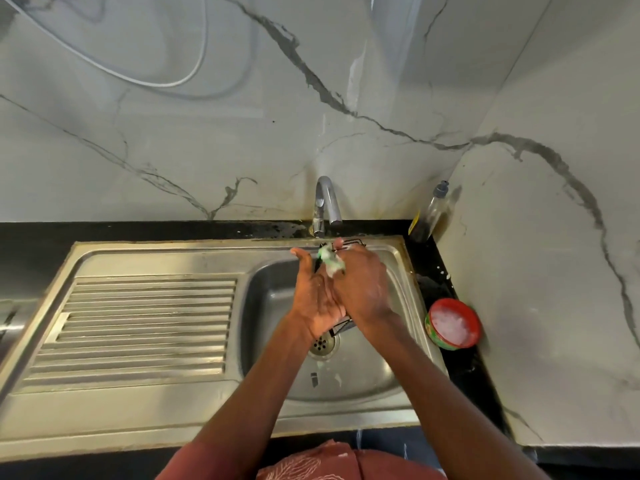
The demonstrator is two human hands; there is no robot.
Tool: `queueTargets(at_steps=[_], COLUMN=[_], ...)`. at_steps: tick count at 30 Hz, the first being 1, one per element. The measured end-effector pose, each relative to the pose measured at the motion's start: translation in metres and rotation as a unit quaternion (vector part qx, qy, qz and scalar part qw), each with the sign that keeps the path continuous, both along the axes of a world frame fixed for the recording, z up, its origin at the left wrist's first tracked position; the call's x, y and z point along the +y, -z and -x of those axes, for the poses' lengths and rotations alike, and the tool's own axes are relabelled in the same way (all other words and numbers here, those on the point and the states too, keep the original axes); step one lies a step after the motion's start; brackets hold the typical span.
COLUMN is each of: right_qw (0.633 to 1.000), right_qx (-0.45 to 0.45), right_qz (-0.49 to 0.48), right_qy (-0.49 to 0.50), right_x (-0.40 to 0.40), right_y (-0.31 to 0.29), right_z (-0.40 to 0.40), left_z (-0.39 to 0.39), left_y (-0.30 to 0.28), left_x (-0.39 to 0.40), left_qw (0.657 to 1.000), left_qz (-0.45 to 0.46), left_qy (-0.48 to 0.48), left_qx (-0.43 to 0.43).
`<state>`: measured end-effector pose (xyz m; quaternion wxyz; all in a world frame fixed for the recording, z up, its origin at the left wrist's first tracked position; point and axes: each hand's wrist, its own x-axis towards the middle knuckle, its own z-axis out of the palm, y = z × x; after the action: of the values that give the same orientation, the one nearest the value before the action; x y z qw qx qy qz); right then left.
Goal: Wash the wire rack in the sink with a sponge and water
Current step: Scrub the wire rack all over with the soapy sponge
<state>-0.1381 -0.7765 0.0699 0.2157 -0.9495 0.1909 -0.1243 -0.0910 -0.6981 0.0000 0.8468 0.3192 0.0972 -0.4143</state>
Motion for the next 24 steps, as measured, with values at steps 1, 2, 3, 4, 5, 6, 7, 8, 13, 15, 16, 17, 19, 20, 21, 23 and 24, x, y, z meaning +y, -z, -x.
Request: queueTargets(at_steps=[1,2,3,4,5,6,7,8,13,15,16,17,19,20,21,23,24], right_qw=[1.0,0.999,0.999,0.999,1.0,0.999,0.998,0.995,0.998,0.998,0.998,0.998,0.999,0.997,0.993,0.989,0.991], right_qx=[0.021,0.03,0.036,0.03,0.02,0.0,-0.025,-0.048,0.009,0.057,0.066,0.062,0.018,-0.012,-0.037,-0.043,-0.039], right_qz=[0.015,0.014,-0.001,-0.013,-0.016,-0.023,-0.033,-0.05,-0.022,-0.017,-0.023,-0.025,-0.025,-0.034,-0.04,-0.037,-0.033], right_qy=[-0.018,-0.03,-0.032,-0.018,0.001,0.025,0.049,0.071,0.056,0.017,0.004,0.004,0.042,0.073,0.104,0.135,0.127], right_x=[0.005,0.007,0.006,0.005,0.003,0.002,-0.001,-0.003,-0.002,0.004,0.005,0.003,-0.007,-0.016,-0.025,-0.038,-0.04], right_y=[0.004,0.005,0.006,0.004,0.002,0.001,0.0,-0.002,0.005,0.01,0.012,0.012,0.01,0.01,0.007,0.004,0.004], right_z=[0.011,0.024,0.03,0.03,0.024,0.013,0.001,-0.01,-0.007,0.014,0.021,0.022,0.011,0.002,-0.006,-0.014,-0.015], left_z=[-0.002,-0.004,-0.004,-0.004,-0.002,0.001,0.003,0.006,0.004,0.0,-0.002,-0.002,-0.002,-0.002,-0.001,0.0,0.0], left_y=[0.0,0.0,0.0,0.001,0.0,-0.001,-0.003,-0.003,-0.008,-0.005,-0.003,-0.002,-0.001,0.0,-0.001,-0.002,0.001], left_x=[0.003,0.005,0.006,0.005,0.004,0.001,-0.001,-0.002,-0.001,0.002,0.002,0.003,0.001,0.0,0.0,0.001,0.001], left_qw=[1.0,1.0,1.0,1.0,1.0,0.998,0.997,0.995,0.998,0.999,1.0,0.999,0.998,0.996,0.995,0.993,0.993], left_qz=[0.003,0.002,0.001,0.001,-0.007,-0.023,-0.036,-0.044,-0.025,-0.016,-0.017,-0.022,-0.027,-0.028,-0.027,-0.025,-0.025], left_qy=[-0.008,-0.012,-0.01,-0.005,0.009,0.029,0.046,0.063,0.029,0.013,0.013,0.018,0.049,0.069,0.085,0.1,0.102], left_qx=[0.003,0.002,-0.001,-0.008,-0.022,-0.041,-0.059,-0.072,-0.047,-0.027,-0.023,-0.023,-0.037,-0.045,-0.05,-0.054,-0.055])
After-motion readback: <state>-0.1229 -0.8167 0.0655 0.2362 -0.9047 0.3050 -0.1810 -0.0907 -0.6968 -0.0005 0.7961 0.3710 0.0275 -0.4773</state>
